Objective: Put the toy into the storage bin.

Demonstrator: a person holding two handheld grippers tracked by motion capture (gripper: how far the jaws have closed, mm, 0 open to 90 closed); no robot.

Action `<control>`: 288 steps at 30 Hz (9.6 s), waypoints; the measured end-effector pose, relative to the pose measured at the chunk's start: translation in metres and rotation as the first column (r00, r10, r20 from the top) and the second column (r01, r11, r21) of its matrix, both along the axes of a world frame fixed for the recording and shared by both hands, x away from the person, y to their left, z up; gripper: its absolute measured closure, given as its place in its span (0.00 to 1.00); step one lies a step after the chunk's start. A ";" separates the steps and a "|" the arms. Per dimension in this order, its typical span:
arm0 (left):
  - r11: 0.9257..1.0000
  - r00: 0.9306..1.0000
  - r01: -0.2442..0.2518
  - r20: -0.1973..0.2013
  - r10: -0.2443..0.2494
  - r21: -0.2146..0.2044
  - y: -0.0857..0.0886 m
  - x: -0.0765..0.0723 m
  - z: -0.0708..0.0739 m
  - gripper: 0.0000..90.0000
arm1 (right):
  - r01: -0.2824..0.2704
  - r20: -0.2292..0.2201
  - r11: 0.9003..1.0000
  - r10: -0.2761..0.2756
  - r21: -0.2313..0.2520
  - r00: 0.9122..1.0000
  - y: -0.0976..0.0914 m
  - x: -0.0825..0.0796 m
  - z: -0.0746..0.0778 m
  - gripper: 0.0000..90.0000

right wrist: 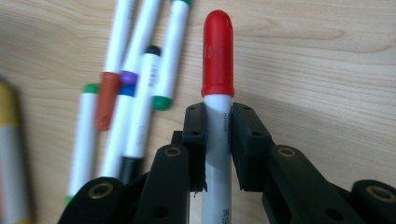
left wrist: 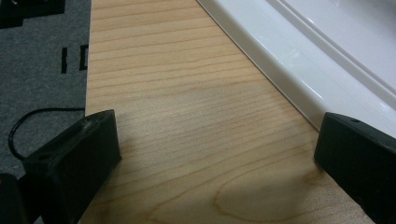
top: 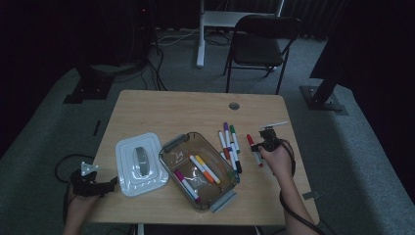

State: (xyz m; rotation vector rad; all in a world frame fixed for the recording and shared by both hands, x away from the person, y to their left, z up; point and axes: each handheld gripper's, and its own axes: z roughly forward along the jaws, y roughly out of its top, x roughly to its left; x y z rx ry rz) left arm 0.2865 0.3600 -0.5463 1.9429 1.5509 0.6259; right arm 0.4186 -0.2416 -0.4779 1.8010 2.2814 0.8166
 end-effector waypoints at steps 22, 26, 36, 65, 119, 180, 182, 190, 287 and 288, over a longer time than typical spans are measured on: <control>1.000 1.000 0.001 0.000 -0.001 0.001 0.000 0.000 0.000 0.01 | -0.187 0.228 0.979 0.165 0.077 0.960 0.041 -0.046 0.106 0.85; 1.000 1.000 0.000 0.000 0.000 0.000 0.000 0.000 0.000 0.01 | -0.240 0.263 0.967 0.211 0.082 0.941 0.054 -0.057 0.124 0.85; 1.000 1.000 0.000 0.000 0.000 0.000 0.000 0.000 0.000 0.01 | -0.352 0.314 0.933 0.312 0.078 0.897 0.090 -0.075 0.148 0.85; 1.000 1.000 0.000 0.001 0.000 0.000 0.000 0.000 0.000 0.01 | -0.556 0.036 0.830 0.555 0.051 0.831 0.207 -0.069 0.065 0.85; 1.000 1.000 0.000 0.000 0.000 0.000 0.000 0.000 0.000 0.01 | -0.644 -0.212 0.764 0.627 -0.019 0.750 0.240 -0.069 0.008 0.73; 1.000 1.000 0.000 0.000 0.000 0.000 0.000 0.000 0.000 0.01 | -0.119 -0.018 0.992 0.118 -0.040 0.993 0.057 0.072 -0.020 0.75; 1.000 1.000 0.000 0.000 0.000 0.000 0.000 0.000 0.000 0.01 | -0.116 -0.024 0.992 0.114 -0.059 0.993 0.058 0.074 -0.022 0.76; 1.000 1.000 0.000 0.000 0.000 0.000 0.000 0.000 0.000 0.01 | -0.102 -0.044 0.992 0.099 -0.072 0.994 0.060 0.080 -0.030 0.78; 1.000 1.000 -0.001 0.002 0.001 -0.002 0.000 0.000 0.000 0.01 | -0.559 -0.114 0.821 0.570 0.114 0.814 0.223 -0.060 0.035 0.85; 1.000 1.000 0.000 0.001 0.000 -0.001 0.000 0.000 0.000 0.01 | -0.565 -0.119 0.818 0.575 0.110 0.809 0.225 -0.061 0.033 0.85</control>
